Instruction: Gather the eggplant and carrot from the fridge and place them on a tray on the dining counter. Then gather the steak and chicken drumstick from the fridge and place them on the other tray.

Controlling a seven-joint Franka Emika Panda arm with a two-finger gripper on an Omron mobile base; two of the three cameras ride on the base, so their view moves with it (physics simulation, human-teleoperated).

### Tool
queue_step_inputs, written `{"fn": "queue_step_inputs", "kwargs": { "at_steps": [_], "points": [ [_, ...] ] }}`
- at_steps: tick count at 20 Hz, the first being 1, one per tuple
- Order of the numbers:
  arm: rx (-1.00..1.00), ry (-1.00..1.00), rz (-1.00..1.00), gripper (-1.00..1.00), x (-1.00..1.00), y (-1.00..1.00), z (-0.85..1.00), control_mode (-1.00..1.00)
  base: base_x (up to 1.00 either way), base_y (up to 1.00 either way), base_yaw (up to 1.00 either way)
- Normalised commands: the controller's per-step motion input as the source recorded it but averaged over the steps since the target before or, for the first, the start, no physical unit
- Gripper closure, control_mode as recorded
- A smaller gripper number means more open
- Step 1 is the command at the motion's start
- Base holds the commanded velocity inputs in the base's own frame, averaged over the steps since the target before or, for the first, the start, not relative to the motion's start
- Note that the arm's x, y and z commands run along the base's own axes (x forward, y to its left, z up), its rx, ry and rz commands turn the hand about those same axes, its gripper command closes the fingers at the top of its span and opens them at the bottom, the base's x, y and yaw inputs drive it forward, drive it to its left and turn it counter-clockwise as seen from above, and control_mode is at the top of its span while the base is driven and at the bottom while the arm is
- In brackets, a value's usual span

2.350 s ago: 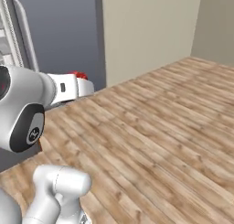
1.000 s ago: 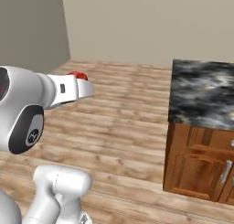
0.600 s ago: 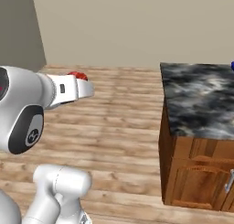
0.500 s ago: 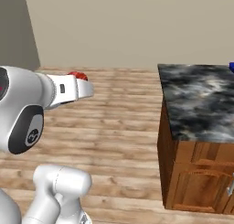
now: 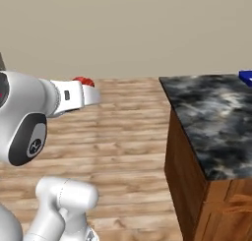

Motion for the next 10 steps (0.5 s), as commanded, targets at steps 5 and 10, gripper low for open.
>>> {"fn": "queue_step_inputs", "kwargs": {
  "at_steps": [5, 10],
  "points": [
    [0.0, 0.0, 0.0, 1.0, 0.0, 0.0, 0.0, 1.0, 0.8, 0.69, -0.33],
    [0.0, 0.0, 0.0, 1.0, 0.0, 0.0, 0.0, 1.0, 0.8, 0.71, -0.33]
  ]
}}
